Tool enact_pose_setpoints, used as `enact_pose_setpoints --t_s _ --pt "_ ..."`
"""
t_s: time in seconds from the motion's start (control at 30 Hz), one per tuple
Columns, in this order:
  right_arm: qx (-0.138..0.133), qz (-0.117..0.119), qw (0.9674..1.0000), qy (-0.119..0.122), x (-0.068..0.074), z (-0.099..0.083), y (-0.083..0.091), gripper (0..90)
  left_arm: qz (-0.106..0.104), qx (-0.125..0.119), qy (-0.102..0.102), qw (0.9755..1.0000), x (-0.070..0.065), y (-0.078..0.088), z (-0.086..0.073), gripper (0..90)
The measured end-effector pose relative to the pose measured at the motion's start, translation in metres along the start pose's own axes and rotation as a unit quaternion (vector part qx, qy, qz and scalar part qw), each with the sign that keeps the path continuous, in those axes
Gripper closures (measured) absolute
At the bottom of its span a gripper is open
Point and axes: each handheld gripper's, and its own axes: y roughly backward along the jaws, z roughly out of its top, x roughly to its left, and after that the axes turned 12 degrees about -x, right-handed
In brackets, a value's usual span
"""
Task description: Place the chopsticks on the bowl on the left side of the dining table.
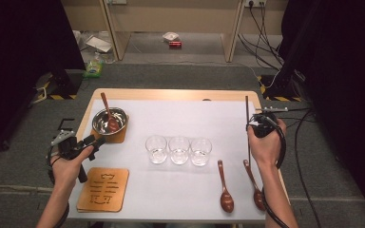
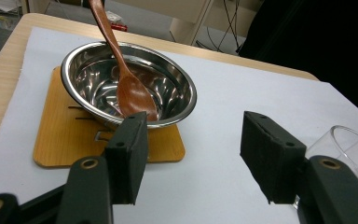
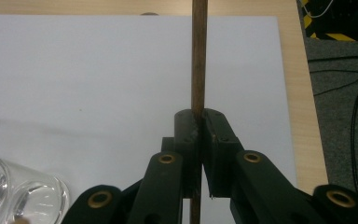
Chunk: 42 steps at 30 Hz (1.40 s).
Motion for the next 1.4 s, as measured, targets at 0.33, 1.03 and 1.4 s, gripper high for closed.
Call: enact_pose_setpoints --t_s 0.33,1.03,1.4 --pt "-0.019 0.001 0.9998 0.000 0.004 0.005 -0.001 85.1 0.000 0.000 0.001 1.0000 0.001 0.000 0.000 41.3" --pt "-0.048 0.005 0.9988 -0.004 0.013 0.014 -0.005 85.1 -0.001 0.000 0.002 1.0000 0.001 0.000 0.000 41.2" --pt "-0.056 0.008 0.9984 -0.005 0.019 0.017 -0.011 85.1 0.000 0.001 0.001 1.0000 0.001 0.000 0.000 41.1"
